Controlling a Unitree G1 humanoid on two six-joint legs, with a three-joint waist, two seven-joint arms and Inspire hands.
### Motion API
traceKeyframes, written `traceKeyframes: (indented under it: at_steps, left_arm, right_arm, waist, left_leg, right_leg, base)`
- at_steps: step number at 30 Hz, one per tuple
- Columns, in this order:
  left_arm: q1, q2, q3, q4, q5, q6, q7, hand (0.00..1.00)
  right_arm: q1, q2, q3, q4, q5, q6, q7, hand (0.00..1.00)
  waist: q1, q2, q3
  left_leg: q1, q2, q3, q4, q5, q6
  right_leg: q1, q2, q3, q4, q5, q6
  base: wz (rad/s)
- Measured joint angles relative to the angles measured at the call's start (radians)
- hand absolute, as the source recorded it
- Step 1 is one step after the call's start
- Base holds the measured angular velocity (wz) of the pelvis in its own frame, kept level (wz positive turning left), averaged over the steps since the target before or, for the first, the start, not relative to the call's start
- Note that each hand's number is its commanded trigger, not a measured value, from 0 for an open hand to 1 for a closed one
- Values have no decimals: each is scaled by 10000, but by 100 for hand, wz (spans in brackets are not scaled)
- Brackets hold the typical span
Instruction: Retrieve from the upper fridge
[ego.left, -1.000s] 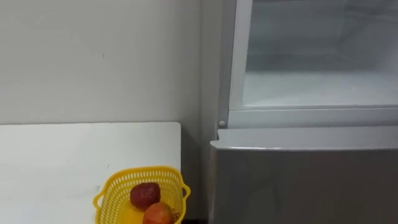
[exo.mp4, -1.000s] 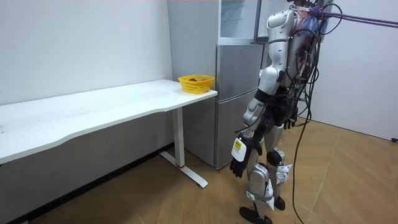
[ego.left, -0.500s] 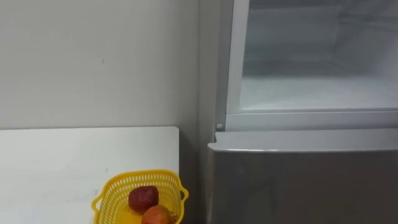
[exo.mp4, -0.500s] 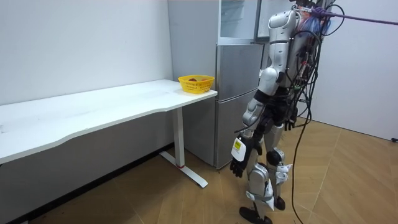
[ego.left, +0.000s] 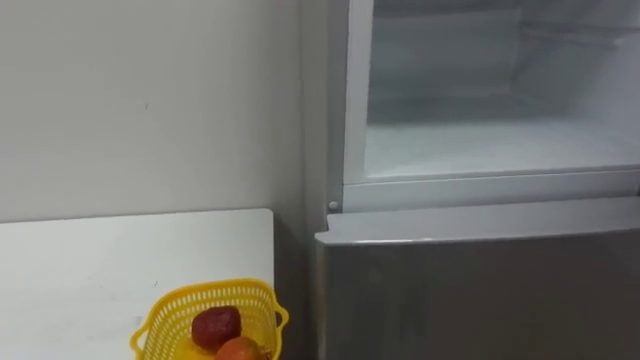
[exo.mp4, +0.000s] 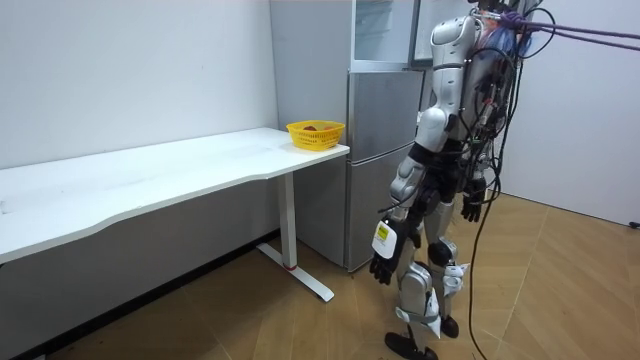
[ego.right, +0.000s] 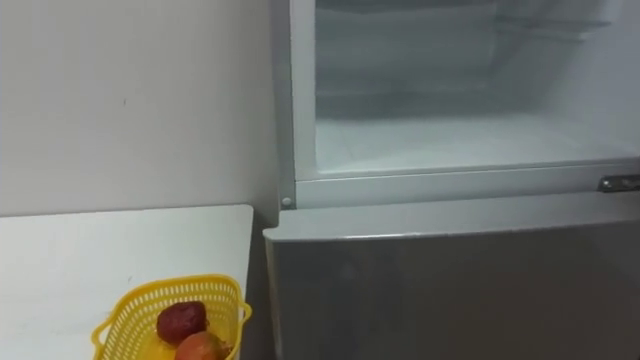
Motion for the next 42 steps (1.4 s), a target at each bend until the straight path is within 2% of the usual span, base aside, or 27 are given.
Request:
traceKeyframes:
  at_steps: [1, 6, 9, 11, 14, 17, 19, 22, 24, 26, 28, 31, 38, 42]
  left_arm:
    - [61, -3, 373, 1, 7, -37, 28, 0]
    - [431, -32, 1762, -498, 0, -174, 167, 0]
    - [717, -25, 1848, -1016, 1, -173, 472, 0]
    - [757, 26, 1838, -1148, -20, -231, 532, 0]
    - [758, 24, 1837, -1247, -29, -334, 694, 0]
    - [828, 26, 1837, -1453, -27, -341, 792, 0]
    - [816, 45, 1836, -1573, -27, -394, 947, 0]
    - [735, 129, 1805, -1572, -27, -491, 961, 0]
    - [707, 189, 1683, -1580, -26, -552, 965, 0]
    - [720, 215, 1520, -1559, -28, -567, 1059, 0]
    - [743, 278, 1445, -1532, -26, -568, 1083, 0]
    - [760, 379, 1187, -1440, -32, -533, 1155, 0]
    - [749, 360, 1101, -1266, -28, -604, 1124, 0]
    - [731, 326, 1030, -899, -28, -660, 1120, 0]
  right_arm:
    - [-35, -10, -677, -69, 1048, -113, -208, 0]
    - [-404, -111, -2867, -551, 4429, -602, -1110, 0]
    - [-792, -502, -3408, -813, 5757, -823, -1838, 0]
    - [-1037, -852, -3643, -1086, 5823, -980, -2473, 0]
    - [-1209, -996, -4014, -2103, 5791, -1216, -3308, 0]
    - [-1210, -1038, -4321, -3289, 5716, -1272, -4120, 0]
    - [-1279, -1116, -4351, -4398, 5108, -1292, -4857, 0]
    - [-1552, -1298, -4398, -5446, 3802, -1352, -5837, 0]
    - [-1627, -1348, -4381, -6563, 2943, -1394, -6351, 0]
    - [-1750, -1494, -4329, -7481, 1921, -1496, -6754, 0]
    - [-2010, -1843, -4326, -8086, 713, -1594, -7188, 0]
    - [-2221, -1981, -4189, -9294, -953, -1600, -7733, 0]
    - [-2417, -2017, -4097, -11257, -4662, -1581, -8211, 0]
    - [-2416, -2027, -4052, -11973, -5484, -1599, -8432, 0]
  waist:
    - [-59, 0, 0]
    - [-410, -45, -5]
    - [-587, -69, -21]
    - [-621, -136, -56]
    - [-778, -167, -72]
    - [-795, -225, -50]
    - [-842, -373, 3]
    - [-847, -570, 5]
    - [-804, -605, -12]
    - [-793, -570, -11]
    - [-807, -576, -6]
    - [-762, -559, 1]
    - [-445, -555, 5]
    - [-322, -532, 20]
  left_leg:
    - [-1, -1, 0, 5, 0, 0]
    - [-23, -28, 12, -6, 1, 0]
    - [-181, -40, 14, -9, 1, 3]
    - [-256, -104, 43, -4, 4, 6]
    - [-376, -121, 56, 20, 14, 11]
    - [-371, -132, 62, -5, 18, 13]
    - [-375, -151, 65, -12, 18, 12]
    - [-405, -157, 66, -2, 18, 13]
    - [-559, -162, 67, 10, 18, 13]
    - [-660, -163, 41, 10, 24, 23]
    - [-687, -165, 12, 2, 26, 26]
    - [-686, -154, 24, 1, 26, 25]
    - [-611, -156, 34, -25, 26, 25]
    - [-562, -139, 45, -26, 27, 24]
  right_leg:
    - [0, 1, 2, 4, -2, -2]
    - [-67, -11, 11, 36, -25, 4]
    - [-267, -28, 23, 89, -46, 19]
    - [-399, -31, 13, 203, -58, 13]
    - [-538, -16, 2, 205, -61, 17]
    - [-562, -17, 61, 348, -78, 15]
    - [-570, -41, 28, 350, -123, 28]
    - [-638, -40, 46, 329, -126, 33]
    - [-830, -36, 78, 348, -125, 36]
    - [-910, -20, 74, 343, -66, 43]
    - [-908, -20, 77, 346, -45, 45]
    - [-923, -13, 48, 339, -46, 44]
    - [-909, -3, 105, 347, -56, 46]
    - [-914, 29, 201, 349, -54, 39]
  base:
    - [0]
    - [-1]
    - [0]
    - [0]
    - [0]
    - [-5]
    - [0]
    - [0]
    - [-5]
    - [-2]
    - [4]
    - [0]
    - [-2]
    - [-8]
